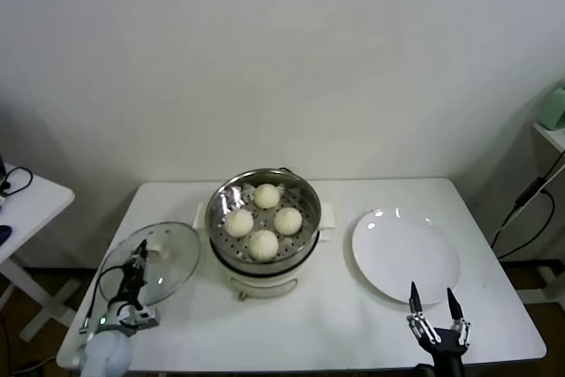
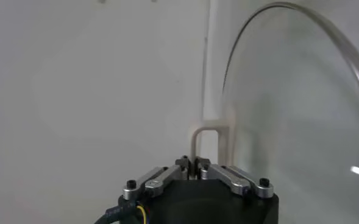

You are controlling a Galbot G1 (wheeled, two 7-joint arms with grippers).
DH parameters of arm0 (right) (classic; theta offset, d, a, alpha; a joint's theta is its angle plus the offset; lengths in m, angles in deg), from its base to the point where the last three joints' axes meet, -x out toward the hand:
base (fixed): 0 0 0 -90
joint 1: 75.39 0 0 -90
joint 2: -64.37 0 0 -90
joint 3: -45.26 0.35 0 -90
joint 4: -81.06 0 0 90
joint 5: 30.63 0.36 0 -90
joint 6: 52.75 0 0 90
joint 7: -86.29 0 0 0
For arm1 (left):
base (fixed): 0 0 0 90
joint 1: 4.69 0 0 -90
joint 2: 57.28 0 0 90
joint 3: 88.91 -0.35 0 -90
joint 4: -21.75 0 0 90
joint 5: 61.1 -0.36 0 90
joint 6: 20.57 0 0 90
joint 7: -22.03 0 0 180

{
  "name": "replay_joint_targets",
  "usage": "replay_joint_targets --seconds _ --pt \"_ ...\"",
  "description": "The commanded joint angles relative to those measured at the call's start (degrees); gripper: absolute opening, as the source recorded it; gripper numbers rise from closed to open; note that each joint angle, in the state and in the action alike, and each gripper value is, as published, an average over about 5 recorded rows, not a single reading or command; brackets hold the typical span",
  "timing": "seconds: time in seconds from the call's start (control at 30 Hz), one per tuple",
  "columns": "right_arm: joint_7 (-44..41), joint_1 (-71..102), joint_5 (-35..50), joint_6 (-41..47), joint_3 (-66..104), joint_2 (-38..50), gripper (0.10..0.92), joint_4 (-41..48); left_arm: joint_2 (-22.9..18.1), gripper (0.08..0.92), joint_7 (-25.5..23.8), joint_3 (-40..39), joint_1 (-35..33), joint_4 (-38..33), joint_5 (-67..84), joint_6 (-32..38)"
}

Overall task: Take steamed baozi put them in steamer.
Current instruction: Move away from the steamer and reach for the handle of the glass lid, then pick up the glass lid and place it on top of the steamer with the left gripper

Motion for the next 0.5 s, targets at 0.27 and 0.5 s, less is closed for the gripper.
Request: replay_joint_targets --seconds 0.27,0.5 --pt "0.6 0.54 -1.23 0.67 0.09 0.25 0.823 0.13 1.71 0.136 -1.93 0.57 -3.35 -9.75 2.99 -2.22" --pt "0.59 0.8 -1.83 0.99 0.05 0.44 0.823 0.44 3.87 0.136 -4.42 1.42 -6.33 -18.72 6.03 -5.57"
